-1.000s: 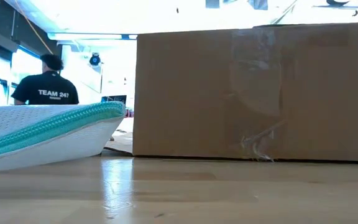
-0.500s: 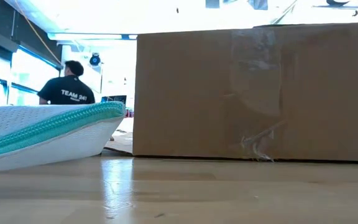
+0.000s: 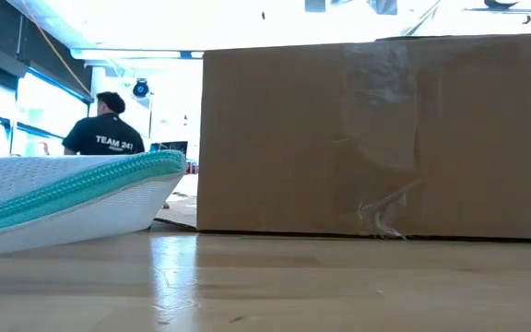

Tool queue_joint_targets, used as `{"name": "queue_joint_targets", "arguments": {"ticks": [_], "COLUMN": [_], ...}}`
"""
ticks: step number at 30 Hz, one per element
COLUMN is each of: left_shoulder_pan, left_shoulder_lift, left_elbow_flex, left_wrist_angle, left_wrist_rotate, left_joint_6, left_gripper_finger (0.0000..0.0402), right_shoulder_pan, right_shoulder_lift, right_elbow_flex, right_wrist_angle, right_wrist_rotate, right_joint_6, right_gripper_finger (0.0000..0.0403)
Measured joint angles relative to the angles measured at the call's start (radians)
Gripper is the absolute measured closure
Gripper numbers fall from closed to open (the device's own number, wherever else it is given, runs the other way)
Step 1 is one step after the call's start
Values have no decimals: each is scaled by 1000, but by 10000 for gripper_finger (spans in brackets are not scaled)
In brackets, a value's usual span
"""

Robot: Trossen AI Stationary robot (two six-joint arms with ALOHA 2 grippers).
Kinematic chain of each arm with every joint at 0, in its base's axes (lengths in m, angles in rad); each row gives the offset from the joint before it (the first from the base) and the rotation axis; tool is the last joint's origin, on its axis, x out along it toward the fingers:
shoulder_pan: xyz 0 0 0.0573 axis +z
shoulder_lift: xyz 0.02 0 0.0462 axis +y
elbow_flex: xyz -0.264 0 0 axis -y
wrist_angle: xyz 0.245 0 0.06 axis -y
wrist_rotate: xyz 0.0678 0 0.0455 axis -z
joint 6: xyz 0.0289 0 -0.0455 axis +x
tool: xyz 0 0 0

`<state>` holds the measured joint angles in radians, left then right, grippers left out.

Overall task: Unpack boxes
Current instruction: Break down cardboard box until it is fully flat

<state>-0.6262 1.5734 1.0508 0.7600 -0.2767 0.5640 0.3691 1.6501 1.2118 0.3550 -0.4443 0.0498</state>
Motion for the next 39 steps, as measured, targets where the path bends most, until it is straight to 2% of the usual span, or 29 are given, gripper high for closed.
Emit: {"name": "queue_joint_targets", "arguments": {"ticks": [8, 16, 29, 32, 38, 39], "left_shoulder_pan": [18, 31, 53, 60, 74, 74], "left_shoulder_lift": [0, 22, 65, 65, 64, 64], "left_elbow_flex": [35, 36, 36, 36, 36, 36], "left_wrist_angle": [-103, -58, 3, 2, 3, 2], "left_wrist_rotate": [115, 151, 260, 270, 291, 286], "left_joint_6": [-38, -62, -87, -99, -93, -92], "left_gripper_finger": [151, 183, 191, 213, 289, 291], "right_shoulder_pan": [-25, -24, -28, -29, -27, -27], "right_shoulder_lift": [65, 65, 67, 67, 69, 69], "right_elbow_flex": [0, 0, 1, 1, 1, 1], "right_wrist_angle": [82, 85, 76, 77, 78, 76], "right_wrist_rotate": [-159, -166, -177, -177, -159, -152], "right_joint_6": [65, 73, 101, 99, 89, 78], "right_gripper_finger": [330, 330, 330, 330, 316, 313]}}
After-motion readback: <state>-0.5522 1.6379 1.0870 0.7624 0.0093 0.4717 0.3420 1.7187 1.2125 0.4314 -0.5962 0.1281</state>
